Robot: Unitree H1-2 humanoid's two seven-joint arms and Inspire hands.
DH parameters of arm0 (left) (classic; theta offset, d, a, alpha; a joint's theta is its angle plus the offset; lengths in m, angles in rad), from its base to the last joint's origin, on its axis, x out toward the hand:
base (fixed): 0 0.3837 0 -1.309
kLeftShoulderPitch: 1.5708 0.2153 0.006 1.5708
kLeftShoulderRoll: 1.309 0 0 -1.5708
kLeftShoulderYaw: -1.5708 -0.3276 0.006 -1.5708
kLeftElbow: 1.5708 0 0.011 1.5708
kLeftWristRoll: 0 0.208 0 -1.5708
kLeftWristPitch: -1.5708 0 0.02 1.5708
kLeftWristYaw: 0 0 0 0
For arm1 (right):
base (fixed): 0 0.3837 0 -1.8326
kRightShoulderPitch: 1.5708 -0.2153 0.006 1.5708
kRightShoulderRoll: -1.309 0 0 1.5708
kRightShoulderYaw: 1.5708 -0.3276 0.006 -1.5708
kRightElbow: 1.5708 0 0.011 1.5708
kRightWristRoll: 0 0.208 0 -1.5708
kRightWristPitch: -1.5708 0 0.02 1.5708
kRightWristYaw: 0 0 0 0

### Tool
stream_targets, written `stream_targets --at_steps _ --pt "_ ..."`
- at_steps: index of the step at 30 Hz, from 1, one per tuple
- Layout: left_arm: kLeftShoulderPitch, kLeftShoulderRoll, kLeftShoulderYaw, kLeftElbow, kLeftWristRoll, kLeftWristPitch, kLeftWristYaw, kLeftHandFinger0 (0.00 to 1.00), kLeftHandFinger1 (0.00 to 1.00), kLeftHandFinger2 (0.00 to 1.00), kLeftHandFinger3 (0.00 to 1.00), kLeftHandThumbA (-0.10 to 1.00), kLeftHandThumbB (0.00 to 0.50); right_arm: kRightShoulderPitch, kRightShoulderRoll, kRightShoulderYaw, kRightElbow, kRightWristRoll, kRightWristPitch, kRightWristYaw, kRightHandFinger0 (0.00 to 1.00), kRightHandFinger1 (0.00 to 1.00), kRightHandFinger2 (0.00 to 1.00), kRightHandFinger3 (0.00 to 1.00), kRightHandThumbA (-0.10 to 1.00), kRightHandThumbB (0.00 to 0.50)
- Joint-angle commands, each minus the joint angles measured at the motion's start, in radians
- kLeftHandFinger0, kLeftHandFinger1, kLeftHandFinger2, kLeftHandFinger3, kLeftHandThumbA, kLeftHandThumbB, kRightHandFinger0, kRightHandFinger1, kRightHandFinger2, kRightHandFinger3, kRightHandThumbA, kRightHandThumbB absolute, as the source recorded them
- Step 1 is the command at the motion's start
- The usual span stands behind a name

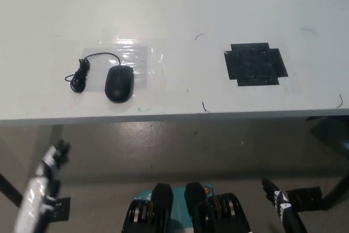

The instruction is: The robot uses left hand to click on the left button of the black mouse, which is placed on the left area of the table

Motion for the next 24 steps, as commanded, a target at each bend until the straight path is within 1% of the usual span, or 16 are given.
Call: stream_targets --at_steps 1,3,5,7,8,12,13,14,16,17,18,20,21,22,23,24 --pt "-0.162 0.178 0.063 -0.235 -0.098 0.213 -0.051 1.00 1.00 1.00 1.00 1.00 0.202 0.000 -0.001 -0.007 -0.026 0.007 -0.053 -0.008 1.00 1.00 1.00 1.00 1.00 0.082" --pt "-0.252 0.279 0.081 -0.268 -0.143 0.311 -0.086 1.00 1.00 1.00 1.00 1.00 0.225 -0.005 -0.002 -0.006 -0.023 0.014 -0.055 -0.001 1.00 1.00 1.00 1.00 1.00 0.079" --pt "-0.347 0.366 0.082 -0.248 -0.134 0.355 -0.121 1.00 1.00 0.98 1.00 1.00 0.218 -0.003 -0.002 -0.007 -0.027 0.012 -0.047 -0.003 1.00 1.00 1.00 1.00 1.00 0.077" --pt "-0.432 0.439 0.071 -0.196 -0.154 0.392 -0.158 1.00 0.92 0.85 1.00 1.00 0.260 -0.002 0.000 -0.008 -0.025 0.012 -0.050 -0.006 1.00 1.00 1.00 1.00 1.00 0.071" --pt "-0.446 0.452 0.068 -0.186 -0.160 0.403 -0.165 1.00 0.91 0.83 1.00 1.00 0.264 -0.001 0.000 -0.009 -0.025 0.012 -0.050 -0.006 1.00 1.00 1.00 1.00 1.00 0.072" --pt "-0.657 0.621 -0.038 -0.047 -0.133 0.544 -0.329 1.00 0.74 0.76 1.00 1.00 0.296 -0.002 0.002 -0.014 -0.009 0.010 -0.063 -0.015 1.00 1.00 1.00 1.00 1.00 0.097" --pt "-0.745 0.656 -0.092 0.046 -0.112 0.568 -0.390 0.89 0.69 0.74 1.00 1.00 0.282 -0.004 0.001 -0.014 -0.002 0.009 -0.068 -0.016 1.00 1.00 1.00 1.00 1.00 0.099" --pt "-0.809 0.665 -0.135 0.126 -0.076 0.579 -0.420 0.73 0.63 0.71 1.00 1.00 0.304 -0.004 0.001 -0.015 -0.002 0.008 -0.066 -0.016 1.00 1.00 1.00 1.00 1.00 0.092" --pt "-0.895 0.671 -0.207 0.243 -0.014 0.583 -0.460 0.57 0.52 0.62 1.00 1.00 0.323 -0.006 0.002 -0.016 0.002 0.007 -0.069 -0.018 1.00 1.00 1.00 1.00 1.00 0.107" --pt "-0.958 0.674 -0.268 0.330 0.048 0.585 -0.492 0.58 0.47 0.56 1.00 1.00 0.372 -0.006 0.003 -0.017 0.001 0.009 -0.066 -0.018 1.00 1.00 1.00 1.00 1.00 0.114" --pt "-0.985 0.675 -0.294 0.373 0.070 0.580 -0.507 0.57 0.44 0.52 1.00 1.00 0.387 -0.005 0.004 -0.016 0.000 0.008 -0.063 -0.017 1.00 1.00 1.00 1.00 1.00 0.114" --pt "-1.061 0.664 -0.360 0.513 0.111 0.539 -0.535 0.48 0.26 0.40 1.00 1.00 0.386 -0.005 0.005 -0.014 0.002 0.008 -0.063 -0.016 1.00 1.00 1.00 1.00 1.00 0.106" --pt "-1.098 0.654 -0.395 0.581 0.140 0.518 -0.537 0.52 0.12 0.27 1.00 1.00 0.379 -0.005 0.005 -0.015 0.003 0.009 -0.063 -0.015 1.00 1.00 1.00 1.00 1.00 0.110" --pt "-1.122 0.646 -0.418 0.625 0.155 0.508 -0.536 0.55 0.08 0.23 1.00 1.00 0.378 -0.005 0.005 -0.015 0.003 0.010 -0.063 -0.015 1.00 1.00 1.00 1.00 1.00 0.110" --pt "-1.134 0.641 -0.429 0.645 0.154 0.510 -0.532 0.49 0.02 0.14 1.00 1.00 0.376 -0.005 0.006 -0.016 0.003 0.010 -0.066 -0.015 1.00 1.00 1.00 1.00 1.00 0.104" --pt "-1.156 0.621 -0.444 0.691 0.159 0.512 -0.518 0.10 0.00 0.05 1.00 1.00 0.396 -0.004 0.007 -0.016 0.003 0.010 -0.070 -0.017 1.00 1.00 1.00 1.00 1.00 0.102"
